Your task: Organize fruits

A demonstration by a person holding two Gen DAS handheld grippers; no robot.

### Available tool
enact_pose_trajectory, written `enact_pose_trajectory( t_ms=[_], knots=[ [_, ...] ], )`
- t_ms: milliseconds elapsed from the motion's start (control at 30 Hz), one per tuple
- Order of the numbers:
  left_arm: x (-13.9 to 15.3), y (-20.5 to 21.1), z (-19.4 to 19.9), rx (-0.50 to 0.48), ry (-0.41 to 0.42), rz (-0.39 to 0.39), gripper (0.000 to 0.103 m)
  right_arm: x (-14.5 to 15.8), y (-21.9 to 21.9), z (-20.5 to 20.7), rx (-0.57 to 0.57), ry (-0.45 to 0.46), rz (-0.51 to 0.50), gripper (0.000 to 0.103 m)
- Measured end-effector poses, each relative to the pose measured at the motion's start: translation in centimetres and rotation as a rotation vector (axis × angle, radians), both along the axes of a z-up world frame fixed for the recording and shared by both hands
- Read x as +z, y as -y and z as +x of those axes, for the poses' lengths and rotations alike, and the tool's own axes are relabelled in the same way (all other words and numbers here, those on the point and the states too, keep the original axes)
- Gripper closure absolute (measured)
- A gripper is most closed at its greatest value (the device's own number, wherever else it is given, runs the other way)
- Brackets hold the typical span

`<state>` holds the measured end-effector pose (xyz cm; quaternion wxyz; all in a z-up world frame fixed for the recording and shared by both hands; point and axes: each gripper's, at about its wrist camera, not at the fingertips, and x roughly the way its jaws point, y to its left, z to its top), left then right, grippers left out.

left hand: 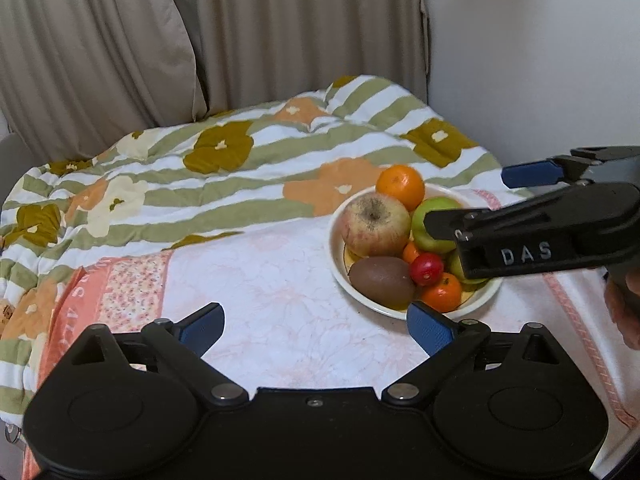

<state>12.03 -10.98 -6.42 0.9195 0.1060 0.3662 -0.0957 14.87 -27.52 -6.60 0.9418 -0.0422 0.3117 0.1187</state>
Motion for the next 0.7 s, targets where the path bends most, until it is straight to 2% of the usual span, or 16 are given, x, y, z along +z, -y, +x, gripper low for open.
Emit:
enact_pose_trajectory(
  t_ms=[167,433,700],
  knots=[
    [3.3,-1.6,-2.8,0.005,0.049,-0.025,0.003,4.1,-1.3,-4.7,-0.051,0.038,-0.009,0.000],
    [7.8,-4.5,-7.8,0.021,0.175,-0.024,0.002,9.7,-2.1,-11.7,-0.150,0.071,0.005,0.000],
    [9.8,-6.6,-11.1,0.037,0.215,-0.067,0.000,10.6,-2.9,-16.7,-0.257,0.031,-0.004,0.000]
  ],
)
